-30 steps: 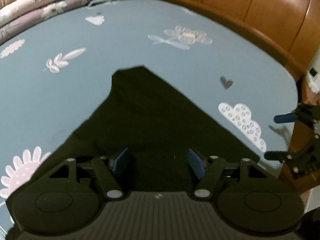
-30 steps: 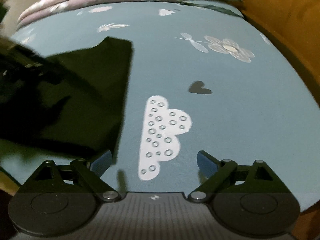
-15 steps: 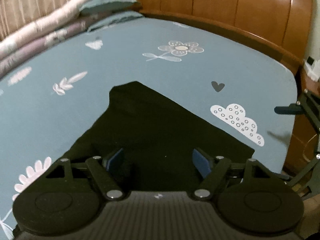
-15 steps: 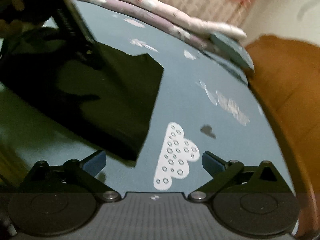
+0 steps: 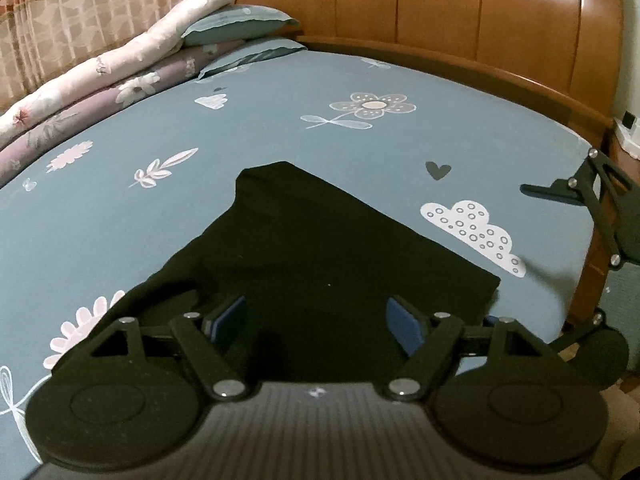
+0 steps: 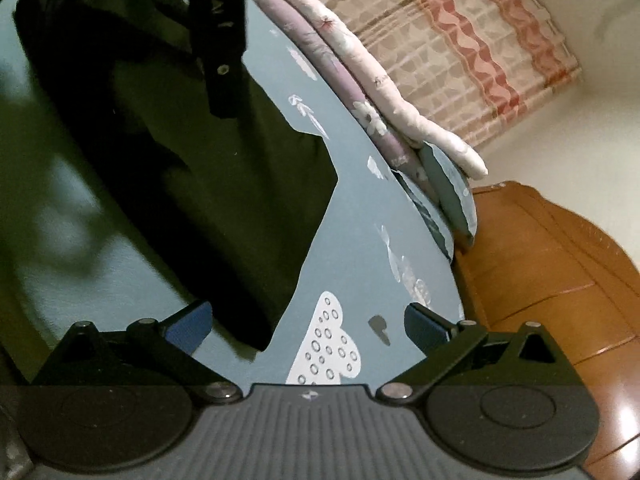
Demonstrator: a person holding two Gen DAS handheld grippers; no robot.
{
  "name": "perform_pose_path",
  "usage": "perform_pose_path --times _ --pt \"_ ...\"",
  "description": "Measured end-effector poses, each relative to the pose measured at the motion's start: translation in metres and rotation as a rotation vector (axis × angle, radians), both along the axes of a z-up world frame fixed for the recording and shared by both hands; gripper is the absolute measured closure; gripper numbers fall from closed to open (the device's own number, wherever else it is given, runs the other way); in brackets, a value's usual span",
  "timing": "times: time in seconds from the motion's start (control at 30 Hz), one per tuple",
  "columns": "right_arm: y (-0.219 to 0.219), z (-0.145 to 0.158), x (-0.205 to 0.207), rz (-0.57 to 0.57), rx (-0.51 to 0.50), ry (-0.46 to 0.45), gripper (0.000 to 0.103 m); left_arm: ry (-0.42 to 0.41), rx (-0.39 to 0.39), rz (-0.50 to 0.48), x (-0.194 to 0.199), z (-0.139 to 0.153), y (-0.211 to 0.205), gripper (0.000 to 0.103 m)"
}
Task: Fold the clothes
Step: 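Open the right gripper and withdraw it while the left gripper holds the garment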
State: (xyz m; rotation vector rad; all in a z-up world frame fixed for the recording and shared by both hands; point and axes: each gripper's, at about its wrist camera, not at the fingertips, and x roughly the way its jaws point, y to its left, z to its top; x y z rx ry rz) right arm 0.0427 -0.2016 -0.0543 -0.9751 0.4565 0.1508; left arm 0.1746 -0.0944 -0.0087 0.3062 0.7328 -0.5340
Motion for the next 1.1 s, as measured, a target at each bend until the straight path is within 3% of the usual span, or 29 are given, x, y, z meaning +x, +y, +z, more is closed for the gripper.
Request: perform_pose_path --times 0.43,1.1 --pt "0.014 0.004 0.01 0.031 -0.096 -0.01 0.0 0.015 -0.031 -0.04 0.013 -0.001 -0.004 0.022" --pt "0.008 0.009 0.02 -0.011 -0.102 0.038 0.0 0.035 -0.043 -0.053 0.008 -0.007 -0.002 0.021"
